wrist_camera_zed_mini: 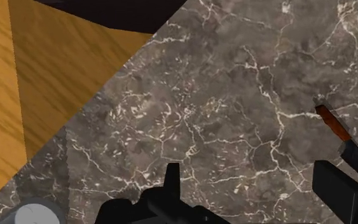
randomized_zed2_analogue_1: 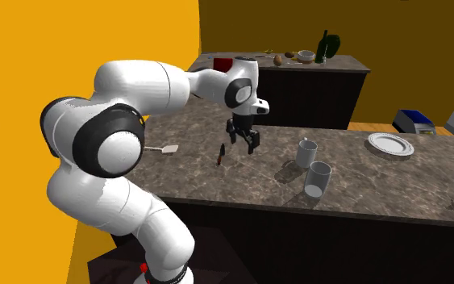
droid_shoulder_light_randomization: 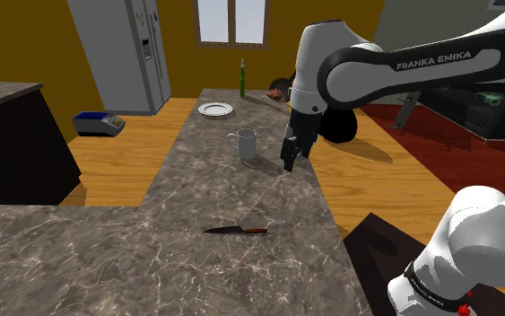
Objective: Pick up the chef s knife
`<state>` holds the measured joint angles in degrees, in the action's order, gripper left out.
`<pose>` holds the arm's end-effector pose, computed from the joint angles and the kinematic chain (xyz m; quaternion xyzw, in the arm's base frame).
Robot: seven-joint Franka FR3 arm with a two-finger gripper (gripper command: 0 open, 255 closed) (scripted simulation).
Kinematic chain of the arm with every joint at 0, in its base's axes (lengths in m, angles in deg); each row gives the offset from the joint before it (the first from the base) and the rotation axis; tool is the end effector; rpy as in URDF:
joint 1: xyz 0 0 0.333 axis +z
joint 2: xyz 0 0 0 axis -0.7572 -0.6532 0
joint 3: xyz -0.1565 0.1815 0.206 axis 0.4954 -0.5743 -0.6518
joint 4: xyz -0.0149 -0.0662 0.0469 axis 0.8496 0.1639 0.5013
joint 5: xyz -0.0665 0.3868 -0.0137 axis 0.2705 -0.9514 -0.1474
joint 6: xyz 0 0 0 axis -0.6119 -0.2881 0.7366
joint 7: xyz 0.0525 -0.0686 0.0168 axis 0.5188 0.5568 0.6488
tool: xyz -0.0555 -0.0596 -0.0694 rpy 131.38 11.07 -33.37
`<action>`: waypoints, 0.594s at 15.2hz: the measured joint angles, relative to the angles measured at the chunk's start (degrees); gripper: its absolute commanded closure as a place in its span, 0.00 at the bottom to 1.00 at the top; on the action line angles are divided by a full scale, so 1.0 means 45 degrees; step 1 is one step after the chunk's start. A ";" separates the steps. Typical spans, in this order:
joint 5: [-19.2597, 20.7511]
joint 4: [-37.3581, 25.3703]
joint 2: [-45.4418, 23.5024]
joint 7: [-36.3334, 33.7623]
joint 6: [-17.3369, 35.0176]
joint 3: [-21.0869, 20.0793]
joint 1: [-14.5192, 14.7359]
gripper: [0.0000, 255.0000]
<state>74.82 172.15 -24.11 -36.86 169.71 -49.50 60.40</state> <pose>0.3944 0.1484 0.5068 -0.9964 -0.0844 -0.0054 0.0024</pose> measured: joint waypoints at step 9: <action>-0.0337 -0.0931 -0.3055 -0.0175 0.1782 -0.1255 0.0988 0.00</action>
<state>73.30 167.96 -37.86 -37.65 177.73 -55.14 64.84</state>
